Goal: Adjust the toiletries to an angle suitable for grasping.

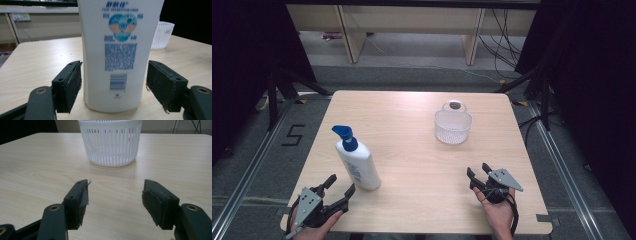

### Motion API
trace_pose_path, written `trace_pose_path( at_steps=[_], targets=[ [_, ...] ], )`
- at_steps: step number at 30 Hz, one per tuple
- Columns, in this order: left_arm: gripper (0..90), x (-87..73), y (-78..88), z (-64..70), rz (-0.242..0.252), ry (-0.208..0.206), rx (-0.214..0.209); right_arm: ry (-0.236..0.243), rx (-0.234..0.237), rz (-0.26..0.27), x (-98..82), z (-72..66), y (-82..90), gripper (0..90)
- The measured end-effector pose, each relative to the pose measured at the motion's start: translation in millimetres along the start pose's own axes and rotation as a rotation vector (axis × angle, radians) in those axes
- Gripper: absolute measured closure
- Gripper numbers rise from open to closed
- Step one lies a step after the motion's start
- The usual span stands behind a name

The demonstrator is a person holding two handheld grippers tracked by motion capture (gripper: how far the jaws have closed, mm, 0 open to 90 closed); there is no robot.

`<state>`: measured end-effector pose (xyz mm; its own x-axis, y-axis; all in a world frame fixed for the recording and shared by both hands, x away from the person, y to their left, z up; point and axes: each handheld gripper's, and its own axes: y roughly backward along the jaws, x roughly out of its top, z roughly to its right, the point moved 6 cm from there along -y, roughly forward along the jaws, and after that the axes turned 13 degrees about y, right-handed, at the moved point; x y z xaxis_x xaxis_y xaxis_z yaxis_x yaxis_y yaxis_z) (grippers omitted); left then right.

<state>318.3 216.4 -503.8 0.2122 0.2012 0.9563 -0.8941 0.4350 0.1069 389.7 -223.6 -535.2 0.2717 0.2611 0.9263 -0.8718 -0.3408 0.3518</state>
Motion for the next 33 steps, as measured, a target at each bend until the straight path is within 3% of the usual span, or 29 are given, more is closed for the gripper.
trace_pose_path(
  at_steps=[4,7,9,12,16,19,23,24,25,26,33],
  targets=[
    [28.6,11.7,3.5,6.1,0.017,-0.007,-0.008,-0.029,0.013,0.001,-0.1,-1.7,0.2,39.3],
    [33.5,17.3,4.4,8.6,0.029,-0.007,-0.019,0.003,-0.011,0.017,0.4,-0.1,0.5,41.2],
    [39.1,24.2,5.5,11.5,0.046,0.005,-0.030,-0.011,-0.004,0.012,0.5,-1.6,0.8,42.1],
    [43.4,30.8,5.6,12.8,0.060,-0.005,-0.025,0.004,0.000,0.013,0.4,-1.4,0.2,43.0],
    [50.0,37.3,4.5,12.5,0.075,-0.018,-0.025,-0.010,-0.003,0.009,0.3,-1.2,1.2,43.3],
    [68.0,38.1,4.8,10.2,0.064,-0.020,0.005,-0.019,-0.001,0.008,-0.3,-0.8,1.5,43.4],
    [84.6,45.2,0.1,-0.4,0.046,-0.033,0.051,-0.005,-0.006,0.013,-0.2,-0.4,-0.1,43.5],
    [86.6,47.7,-1.4,-3.1,0.047,-0.034,0.062,0.005,-0.014,-0.003,-0.8,0.0,0.6,43.6],
    [89.0,49.5,-2.7,-5.2,0.048,-0.031,0.070,-0.019,-0.018,-0.006,-0.9,-1.9,0.2,43.7],
    [89.5,51.9,-4.5,-8.1,0.049,-0.029,0.078,-0.005,-0.025,-0.008,-1.0,-0.5,0.1,43.8],
    [89.9,58.4,-18.5,-21.5,0.014,-0.018,0.100,0.010,-0.004,-0.005,-0.2,0.0,1.0,44.0]
  ],
)
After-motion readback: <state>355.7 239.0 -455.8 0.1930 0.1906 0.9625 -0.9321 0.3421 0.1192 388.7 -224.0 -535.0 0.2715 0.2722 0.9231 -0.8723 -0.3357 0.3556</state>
